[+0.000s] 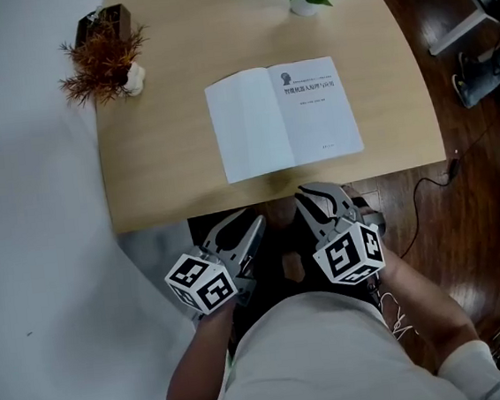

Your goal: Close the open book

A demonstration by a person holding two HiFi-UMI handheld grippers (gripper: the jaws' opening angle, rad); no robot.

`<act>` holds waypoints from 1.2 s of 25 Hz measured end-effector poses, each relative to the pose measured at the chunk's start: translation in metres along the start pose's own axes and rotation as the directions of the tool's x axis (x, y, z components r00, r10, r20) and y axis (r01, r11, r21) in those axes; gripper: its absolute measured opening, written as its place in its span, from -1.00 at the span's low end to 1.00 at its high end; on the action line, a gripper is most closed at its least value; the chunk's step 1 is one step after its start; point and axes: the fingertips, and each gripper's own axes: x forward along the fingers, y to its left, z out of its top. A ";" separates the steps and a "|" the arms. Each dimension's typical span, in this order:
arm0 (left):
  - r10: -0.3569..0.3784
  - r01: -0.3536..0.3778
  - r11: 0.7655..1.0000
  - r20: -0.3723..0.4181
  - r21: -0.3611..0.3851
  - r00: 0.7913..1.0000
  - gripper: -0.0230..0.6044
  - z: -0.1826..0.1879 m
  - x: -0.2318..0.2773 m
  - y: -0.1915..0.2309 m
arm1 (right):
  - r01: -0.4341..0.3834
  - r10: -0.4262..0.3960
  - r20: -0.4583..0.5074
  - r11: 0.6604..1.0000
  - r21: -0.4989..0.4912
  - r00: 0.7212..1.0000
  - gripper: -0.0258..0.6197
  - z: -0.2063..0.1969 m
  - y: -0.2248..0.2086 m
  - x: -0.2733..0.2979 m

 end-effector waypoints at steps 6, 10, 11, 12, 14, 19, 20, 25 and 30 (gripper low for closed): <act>0.026 -0.026 0.999 -0.011 -0.029 1.000 -0.69 -0.008 -0.002 0.027 | 0.006 -0.008 -0.036 0.999 -0.041 0.999 -0.83 -0.004 0.006 0.027; 0.044 -0.046 0.998 -0.027 -0.049 0.999 -0.69 -0.013 0.002 0.047 | 0.039 -0.045 -0.048 0.992 -0.120 0.998 -0.83 -0.002 0.005 0.048; 0.049 -0.051 0.997 -0.029 -0.057 0.998 -0.69 -0.015 0.003 0.052 | 0.047 -0.054 -0.048 0.988 -0.150 0.997 -0.83 0.000 0.006 0.054; 0.053 -0.055 0.996 -0.030 -0.064 0.998 -0.69 -0.016 0.004 0.056 | 0.052 -0.062 -0.048 0.982 -0.179 0.997 -0.83 0.001 0.007 0.059; 0.057 -0.060 0.995 -0.034 -0.074 0.998 -0.69 -0.018 0.005 0.064 | 0.057 -0.071 -0.050 0.971 -0.230 0.996 -0.83 0.003 0.011 0.070; 0.059 -0.064 0.992 -0.048 -0.104 0.997 -0.69 -0.021 0.008 0.075 | 0.037 -0.065 -0.081 0.949 -0.312 0.995 -0.78 0.004 0.021 0.089; 0.061 -0.066 0.992 -0.050 -0.110 0.997 -0.69 -0.021 0.008 0.077 | 0.034 -0.067 -0.088 0.943 -0.330 0.994 -0.78 0.004 0.022 0.092; 0.063 -0.070 0.989 -0.057 -0.129 0.996 -0.69 -0.022 0.008 0.084 | 0.037 -0.087 -0.103 0.911 -0.411 0.991 -0.78 0.000 0.029 0.109; 0.061 -0.069 0.988 -0.057 -0.138 0.996 -0.69 -0.021 0.004 0.087 | 0.030 -0.097 -0.110 0.865 -0.500 0.989 -0.72 0.003 0.037 0.121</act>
